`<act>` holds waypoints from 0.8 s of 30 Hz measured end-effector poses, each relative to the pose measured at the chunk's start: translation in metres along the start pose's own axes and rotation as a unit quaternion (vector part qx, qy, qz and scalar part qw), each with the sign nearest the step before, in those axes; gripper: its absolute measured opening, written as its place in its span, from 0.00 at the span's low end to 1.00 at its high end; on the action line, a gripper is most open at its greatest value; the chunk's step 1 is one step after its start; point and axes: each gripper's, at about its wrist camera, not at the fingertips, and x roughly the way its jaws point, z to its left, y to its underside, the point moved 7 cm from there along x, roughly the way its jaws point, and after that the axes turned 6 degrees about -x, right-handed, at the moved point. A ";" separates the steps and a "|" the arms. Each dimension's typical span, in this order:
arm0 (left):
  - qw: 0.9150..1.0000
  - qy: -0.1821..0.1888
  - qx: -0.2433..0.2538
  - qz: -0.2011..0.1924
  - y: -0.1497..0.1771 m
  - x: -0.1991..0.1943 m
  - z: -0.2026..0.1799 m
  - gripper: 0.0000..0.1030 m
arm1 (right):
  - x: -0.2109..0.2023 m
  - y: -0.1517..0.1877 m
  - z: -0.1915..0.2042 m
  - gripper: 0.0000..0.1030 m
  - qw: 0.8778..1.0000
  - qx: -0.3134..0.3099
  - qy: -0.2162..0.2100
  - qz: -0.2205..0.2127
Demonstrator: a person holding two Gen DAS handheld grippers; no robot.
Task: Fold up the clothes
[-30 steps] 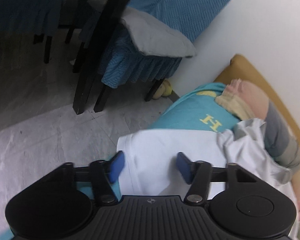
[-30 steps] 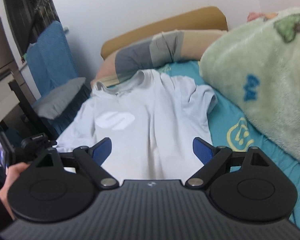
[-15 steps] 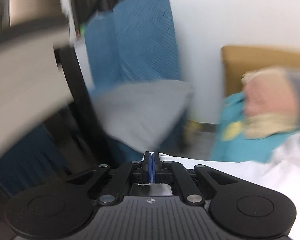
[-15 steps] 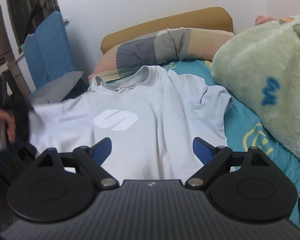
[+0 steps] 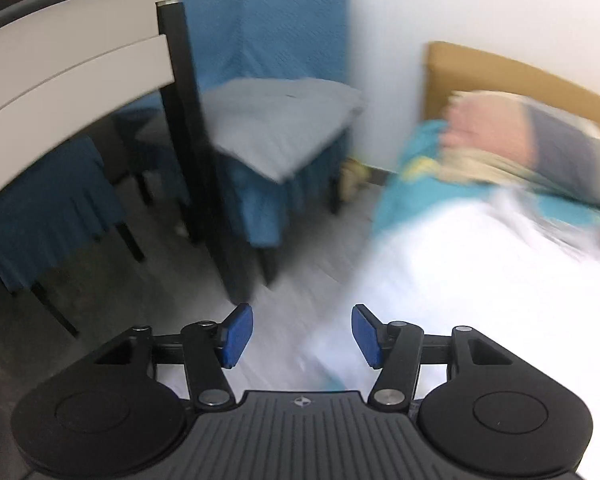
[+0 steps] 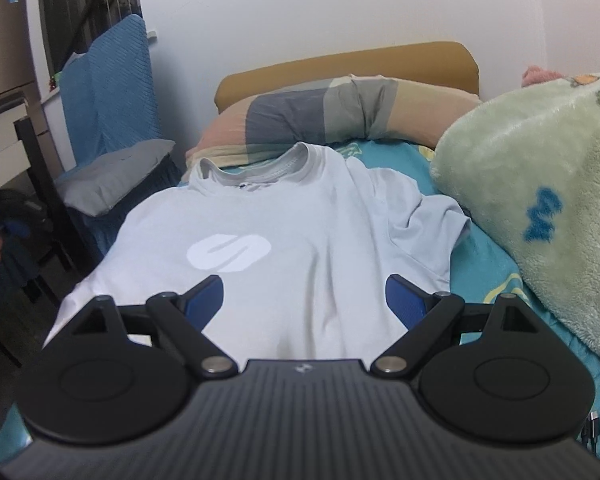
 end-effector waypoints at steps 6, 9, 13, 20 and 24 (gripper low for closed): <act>0.991 0.072 0.011 0.108 0.124 -0.102 -0.028 0.58 | -0.030 -0.002 -0.002 0.87 1.000 -0.008 0.005 -0.020; 0.982 0.109 0.018 0.151 0.181 -0.136 -0.051 0.58 | -0.050 -0.002 -0.010 0.87 1.000 -0.002 0.010 -0.025; 0.973 0.119 0.037 0.195 0.238 -0.159 -0.079 0.58 | -0.081 0.001 -0.026 0.87 0.999 0.021 0.019 -0.018; 0.974 0.097 0.042 0.202 0.258 -0.181 -0.072 0.04 | -0.124 0.008 -0.046 0.87 0.999 0.034 0.040 -0.010; 0.972 0.125 0.023 0.200 0.222 -0.209 -0.036 0.03 | -0.131 0.013 -0.049 0.87 0.998 0.039 0.045 -0.003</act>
